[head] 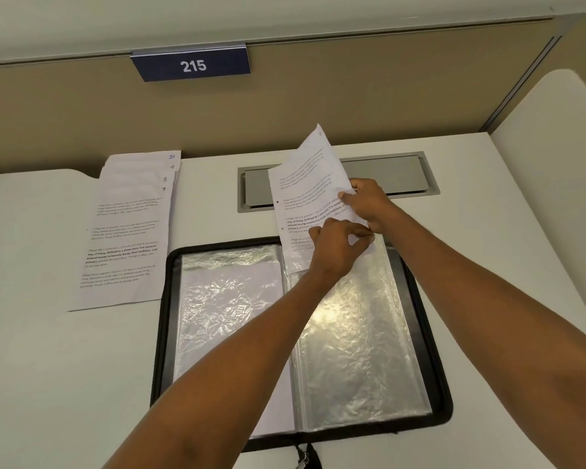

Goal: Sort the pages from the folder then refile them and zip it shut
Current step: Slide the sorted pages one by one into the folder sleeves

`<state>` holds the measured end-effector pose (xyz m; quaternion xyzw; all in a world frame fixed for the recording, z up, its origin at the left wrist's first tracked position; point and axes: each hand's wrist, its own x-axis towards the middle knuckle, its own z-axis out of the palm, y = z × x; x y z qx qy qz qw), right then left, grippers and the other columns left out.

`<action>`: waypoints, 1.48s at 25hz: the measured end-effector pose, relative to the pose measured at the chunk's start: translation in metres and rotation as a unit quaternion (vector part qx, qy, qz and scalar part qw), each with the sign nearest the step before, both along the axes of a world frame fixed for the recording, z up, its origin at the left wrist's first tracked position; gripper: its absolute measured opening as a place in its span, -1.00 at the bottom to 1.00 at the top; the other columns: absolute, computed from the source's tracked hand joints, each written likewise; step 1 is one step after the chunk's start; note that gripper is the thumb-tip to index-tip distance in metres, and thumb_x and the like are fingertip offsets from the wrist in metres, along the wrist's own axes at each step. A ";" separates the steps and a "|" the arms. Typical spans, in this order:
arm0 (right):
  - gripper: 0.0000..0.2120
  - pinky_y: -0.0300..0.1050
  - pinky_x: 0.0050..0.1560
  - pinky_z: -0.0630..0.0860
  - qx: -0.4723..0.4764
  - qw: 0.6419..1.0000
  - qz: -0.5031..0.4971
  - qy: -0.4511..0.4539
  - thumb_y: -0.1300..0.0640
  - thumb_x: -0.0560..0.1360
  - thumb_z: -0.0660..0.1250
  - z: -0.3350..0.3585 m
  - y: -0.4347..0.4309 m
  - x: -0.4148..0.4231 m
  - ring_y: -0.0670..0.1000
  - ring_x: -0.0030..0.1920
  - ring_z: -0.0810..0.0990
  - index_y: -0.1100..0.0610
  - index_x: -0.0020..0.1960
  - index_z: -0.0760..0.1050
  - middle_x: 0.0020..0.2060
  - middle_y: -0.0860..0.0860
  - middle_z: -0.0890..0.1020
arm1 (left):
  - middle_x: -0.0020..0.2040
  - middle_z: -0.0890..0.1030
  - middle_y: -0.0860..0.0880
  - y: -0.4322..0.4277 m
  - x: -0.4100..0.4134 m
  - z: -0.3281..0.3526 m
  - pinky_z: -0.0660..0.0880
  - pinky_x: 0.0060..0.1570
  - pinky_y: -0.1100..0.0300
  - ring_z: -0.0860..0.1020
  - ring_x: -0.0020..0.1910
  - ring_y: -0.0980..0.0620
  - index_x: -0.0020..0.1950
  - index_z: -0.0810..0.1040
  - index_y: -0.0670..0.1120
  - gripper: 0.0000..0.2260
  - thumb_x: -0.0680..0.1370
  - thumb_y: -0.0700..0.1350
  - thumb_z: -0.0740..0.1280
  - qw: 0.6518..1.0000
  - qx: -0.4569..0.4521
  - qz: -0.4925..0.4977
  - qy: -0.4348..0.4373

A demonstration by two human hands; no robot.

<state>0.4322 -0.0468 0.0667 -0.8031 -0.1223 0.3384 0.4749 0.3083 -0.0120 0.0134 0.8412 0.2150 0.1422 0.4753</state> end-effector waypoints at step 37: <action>-0.66 -0.14 0.04 0.62 -0.080 0.986 0.146 -0.006 0.21 0.48 0.54 0.003 -0.051 0.031 0.00 0.07 0.70 0.18 0.24 0.63 0.09 -0.01 0.72 | -0.17 0.58 -0.12 0.140 -0.033 0.017 0.52 -0.35 0.32 0.59 -0.25 0.03 0.46 0.45 -0.03 -0.57 0.62 -0.27 0.40 0.976 -0.165 0.125 0.069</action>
